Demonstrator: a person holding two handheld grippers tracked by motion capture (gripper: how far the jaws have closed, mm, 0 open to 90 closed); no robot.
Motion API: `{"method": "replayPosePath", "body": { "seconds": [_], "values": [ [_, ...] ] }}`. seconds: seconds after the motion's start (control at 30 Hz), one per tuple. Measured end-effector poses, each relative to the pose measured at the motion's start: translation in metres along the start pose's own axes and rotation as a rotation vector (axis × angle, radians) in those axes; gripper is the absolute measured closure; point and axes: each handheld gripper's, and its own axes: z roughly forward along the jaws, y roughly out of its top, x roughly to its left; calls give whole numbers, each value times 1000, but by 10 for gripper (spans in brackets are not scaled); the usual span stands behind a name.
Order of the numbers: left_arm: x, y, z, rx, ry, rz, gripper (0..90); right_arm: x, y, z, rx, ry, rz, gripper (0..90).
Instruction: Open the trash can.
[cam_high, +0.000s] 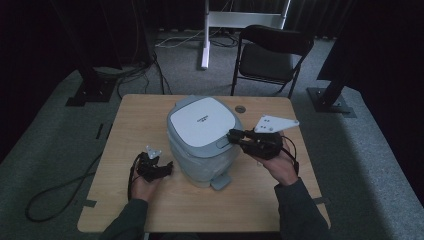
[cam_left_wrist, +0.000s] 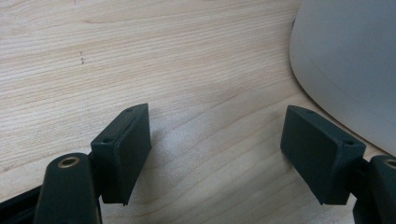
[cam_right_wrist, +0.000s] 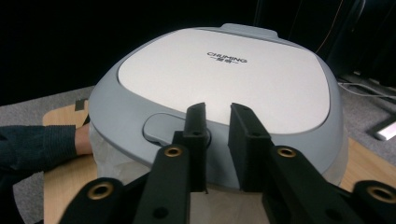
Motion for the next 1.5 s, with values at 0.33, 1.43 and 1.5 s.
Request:
{"method": "replayPosePath", "body": {
  "seconds": [0.33,1.43,1.5],
  "values": [
    [0,0,0,0,0,0,243,3,0,1,-1,23,-29,868],
    [0,0,0,3,1,1,242,2,-3,0,6,57,-20,899],
    [0,0,0,-1,1,-3,243,2,-3,0,1,59,-18,878]
  ]
}}
